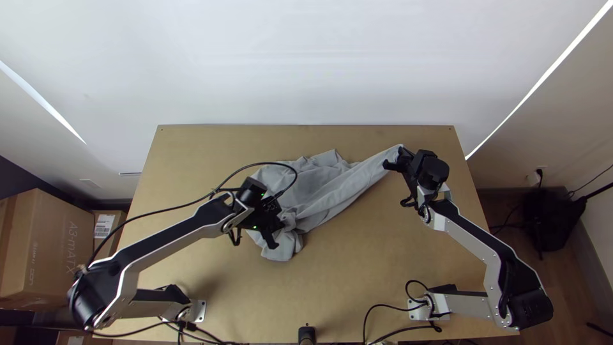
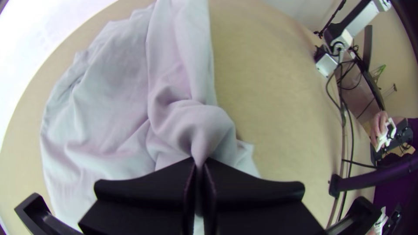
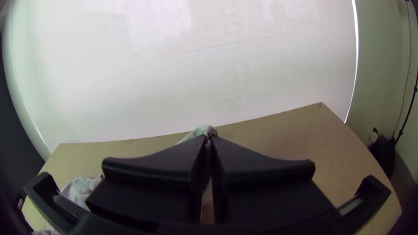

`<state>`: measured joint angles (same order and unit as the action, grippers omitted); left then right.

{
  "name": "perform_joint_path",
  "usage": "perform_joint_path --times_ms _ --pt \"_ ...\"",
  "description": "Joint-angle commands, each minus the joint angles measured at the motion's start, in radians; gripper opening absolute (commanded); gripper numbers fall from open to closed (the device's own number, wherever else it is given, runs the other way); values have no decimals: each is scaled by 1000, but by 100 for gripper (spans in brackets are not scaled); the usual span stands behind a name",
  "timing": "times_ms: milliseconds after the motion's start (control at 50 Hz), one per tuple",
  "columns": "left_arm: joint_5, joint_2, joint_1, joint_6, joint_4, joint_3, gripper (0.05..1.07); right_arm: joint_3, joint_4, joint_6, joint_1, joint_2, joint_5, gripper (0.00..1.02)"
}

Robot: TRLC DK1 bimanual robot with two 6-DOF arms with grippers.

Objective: Fold the t-shirt

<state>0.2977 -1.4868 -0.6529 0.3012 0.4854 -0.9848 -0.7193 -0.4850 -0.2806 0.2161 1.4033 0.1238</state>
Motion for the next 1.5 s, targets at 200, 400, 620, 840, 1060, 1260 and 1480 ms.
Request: perform_joint_path --times_ms 200,400,620,840,1060,1260,1480 --pt "-46 -342 127 38 -25 -328 67 4 -21 -6 23 3 17 2" --pt "-74 -267 148 22 36 -497 92 -12 -21 -11 25 36 17 2" --pt "-74 -270 82 52 410 -884 92 -23 -23 -31 32 69 16 2" --pt "-74 -368 -34 139 748 -1052 98 -22 -27 -65 45 92 17 2" --pt "-75 -322 -128 233 752 -821 97 -26 -27 -66 34 92 17 2" --pt "-75 -234 -217 254 510 -528 92 -26 -29 -68 19 91 17 2" --pt "-118 -237 -280 240 349 -384 88 -28 -40 -69 12 85 17 2"
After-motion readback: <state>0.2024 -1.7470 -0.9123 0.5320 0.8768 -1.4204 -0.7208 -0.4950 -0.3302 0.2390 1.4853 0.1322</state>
